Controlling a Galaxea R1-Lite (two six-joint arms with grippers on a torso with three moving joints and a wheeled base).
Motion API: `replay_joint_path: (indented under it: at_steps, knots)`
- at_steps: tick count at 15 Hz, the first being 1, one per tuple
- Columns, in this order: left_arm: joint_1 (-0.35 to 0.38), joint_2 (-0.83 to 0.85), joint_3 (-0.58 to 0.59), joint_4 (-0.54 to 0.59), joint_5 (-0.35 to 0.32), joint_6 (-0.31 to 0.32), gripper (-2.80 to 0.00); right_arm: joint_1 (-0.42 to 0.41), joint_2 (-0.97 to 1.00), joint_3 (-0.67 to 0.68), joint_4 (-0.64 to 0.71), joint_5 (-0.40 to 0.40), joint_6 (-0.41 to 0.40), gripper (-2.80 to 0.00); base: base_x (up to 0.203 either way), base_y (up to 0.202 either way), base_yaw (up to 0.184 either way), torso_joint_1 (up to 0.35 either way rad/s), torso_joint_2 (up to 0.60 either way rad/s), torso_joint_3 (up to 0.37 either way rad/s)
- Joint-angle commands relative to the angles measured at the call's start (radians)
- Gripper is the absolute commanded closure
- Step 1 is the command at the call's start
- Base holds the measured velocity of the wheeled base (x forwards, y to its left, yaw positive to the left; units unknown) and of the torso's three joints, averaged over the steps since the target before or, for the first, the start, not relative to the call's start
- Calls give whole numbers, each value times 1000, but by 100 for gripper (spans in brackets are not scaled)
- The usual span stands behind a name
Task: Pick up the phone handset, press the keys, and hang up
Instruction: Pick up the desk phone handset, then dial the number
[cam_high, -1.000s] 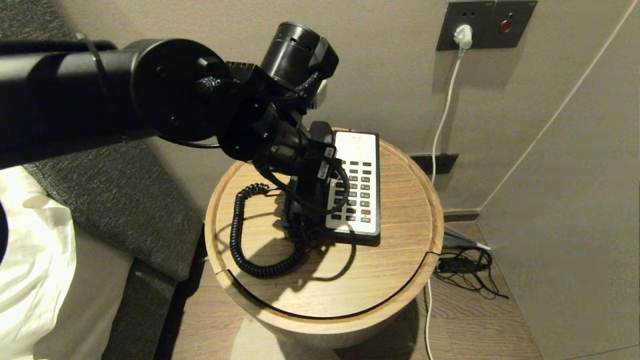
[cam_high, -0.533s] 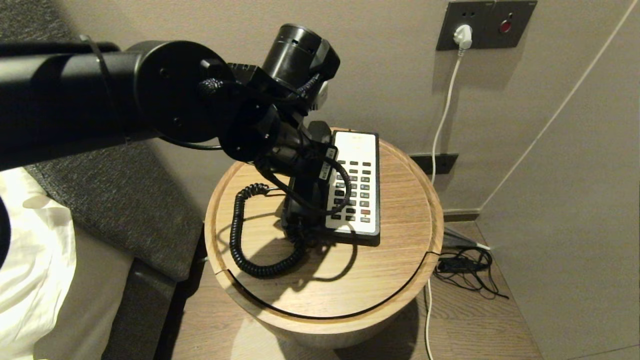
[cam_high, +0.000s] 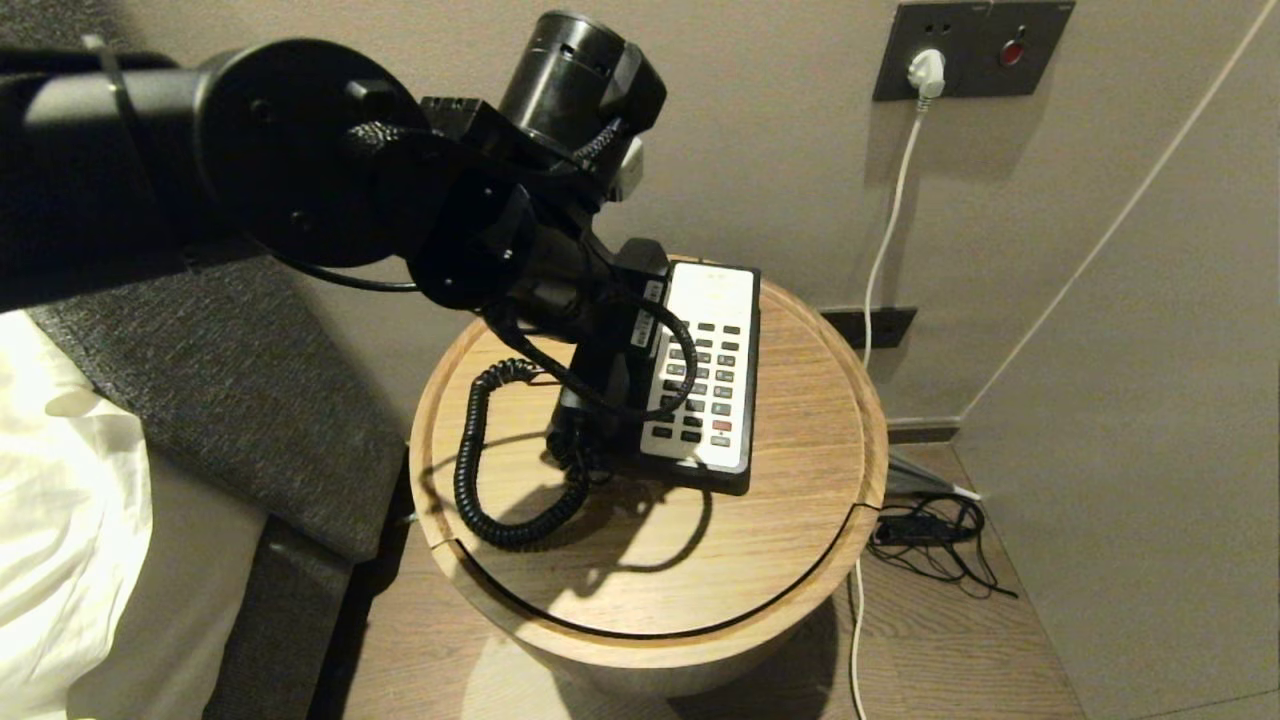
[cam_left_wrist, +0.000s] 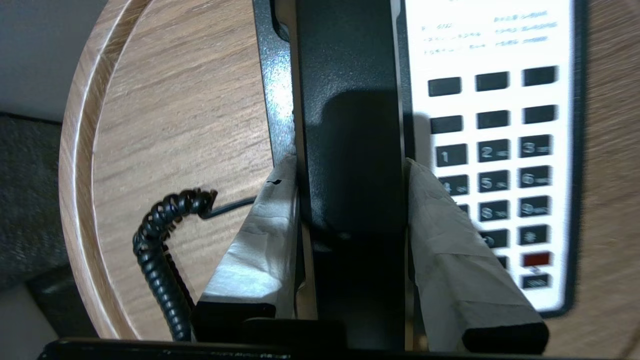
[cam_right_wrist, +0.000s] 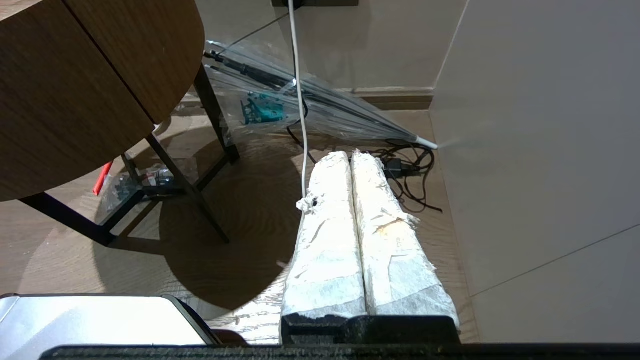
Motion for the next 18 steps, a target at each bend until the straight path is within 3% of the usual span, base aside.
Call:
replay_joint_path:
  at_steps: [1, 11, 18]
  knots:
    - [-11, -51, 0, 4, 2, -21, 0, 0, 0, 0, 1, 0, -1, 0, 0, 0, 0, 0, 0, 0]
    - [-56, -218, 8, 33, -50, -112, 0, 0, 0, 0, 1, 0, -1, 0, 0, 0, 0, 0, 0, 0]
    - [17, -371, 16, 99, -131, -250, 0, 0, 0, 0, 1, 0, -1, 0, 0, 0, 0, 0, 0, 0]
